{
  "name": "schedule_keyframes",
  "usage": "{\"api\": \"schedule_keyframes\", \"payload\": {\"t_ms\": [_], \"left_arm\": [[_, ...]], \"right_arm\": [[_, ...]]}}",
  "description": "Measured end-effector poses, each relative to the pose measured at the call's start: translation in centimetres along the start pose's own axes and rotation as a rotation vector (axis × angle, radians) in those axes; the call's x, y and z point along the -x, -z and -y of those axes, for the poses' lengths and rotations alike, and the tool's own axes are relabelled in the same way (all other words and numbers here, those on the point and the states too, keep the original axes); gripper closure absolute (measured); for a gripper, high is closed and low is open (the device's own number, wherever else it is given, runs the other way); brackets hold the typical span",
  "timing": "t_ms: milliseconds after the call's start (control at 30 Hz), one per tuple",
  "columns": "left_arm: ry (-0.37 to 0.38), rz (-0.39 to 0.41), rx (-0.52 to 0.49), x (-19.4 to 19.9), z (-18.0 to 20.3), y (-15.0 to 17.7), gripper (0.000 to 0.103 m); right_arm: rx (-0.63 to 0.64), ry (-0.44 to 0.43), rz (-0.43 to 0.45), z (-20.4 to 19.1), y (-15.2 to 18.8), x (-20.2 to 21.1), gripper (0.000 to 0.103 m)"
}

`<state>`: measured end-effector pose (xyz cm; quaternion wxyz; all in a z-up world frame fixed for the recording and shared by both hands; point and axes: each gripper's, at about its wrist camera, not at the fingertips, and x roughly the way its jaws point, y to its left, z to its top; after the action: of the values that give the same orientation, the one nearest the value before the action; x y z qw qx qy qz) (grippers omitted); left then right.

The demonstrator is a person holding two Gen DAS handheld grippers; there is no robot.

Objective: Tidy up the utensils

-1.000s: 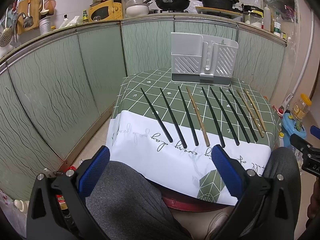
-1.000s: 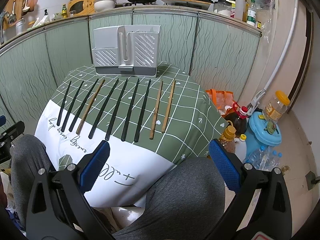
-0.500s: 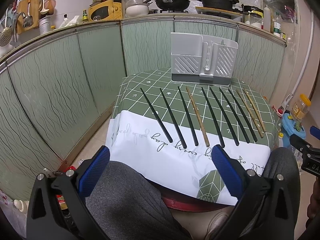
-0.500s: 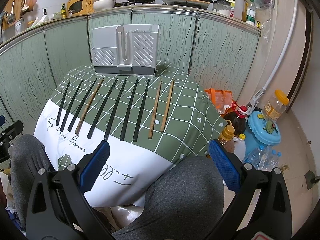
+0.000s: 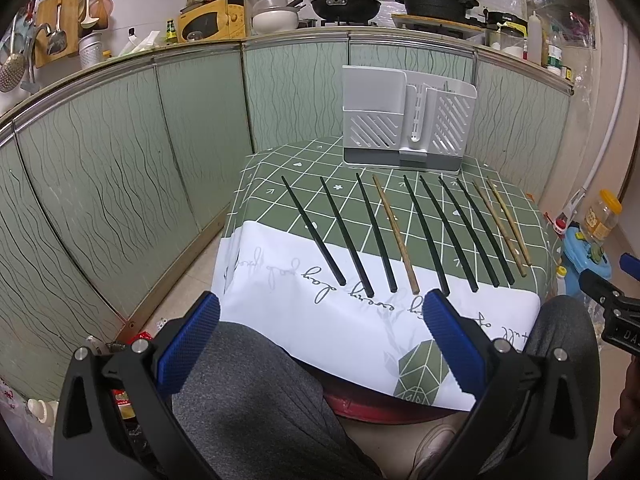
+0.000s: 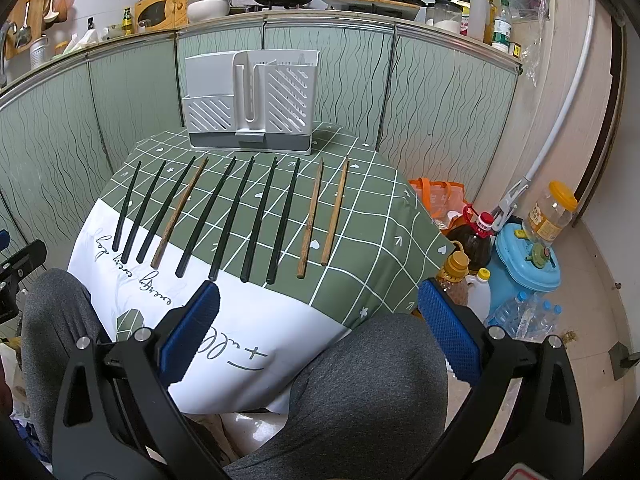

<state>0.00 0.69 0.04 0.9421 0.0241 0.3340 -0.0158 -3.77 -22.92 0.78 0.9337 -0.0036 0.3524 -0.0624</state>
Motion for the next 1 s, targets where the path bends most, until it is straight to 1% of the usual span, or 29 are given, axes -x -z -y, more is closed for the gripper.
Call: {"api": "schedule_keyframes", "payload": {"t_ms": [367, 1000], "left_arm": [[0.009, -0.001, -0.004, 0.08, 0.16, 0.03, 0.004], [0.012, -0.002, -0.007, 0.11, 0.15, 0.03, 0.004]], "right_arm": [[0.006, 0.016, 0.000, -0.05, 0.01, 0.09, 0.008], [0.007, 0.006, -0.008, -0.07, 0.01, 0.18, 0.008]]}}
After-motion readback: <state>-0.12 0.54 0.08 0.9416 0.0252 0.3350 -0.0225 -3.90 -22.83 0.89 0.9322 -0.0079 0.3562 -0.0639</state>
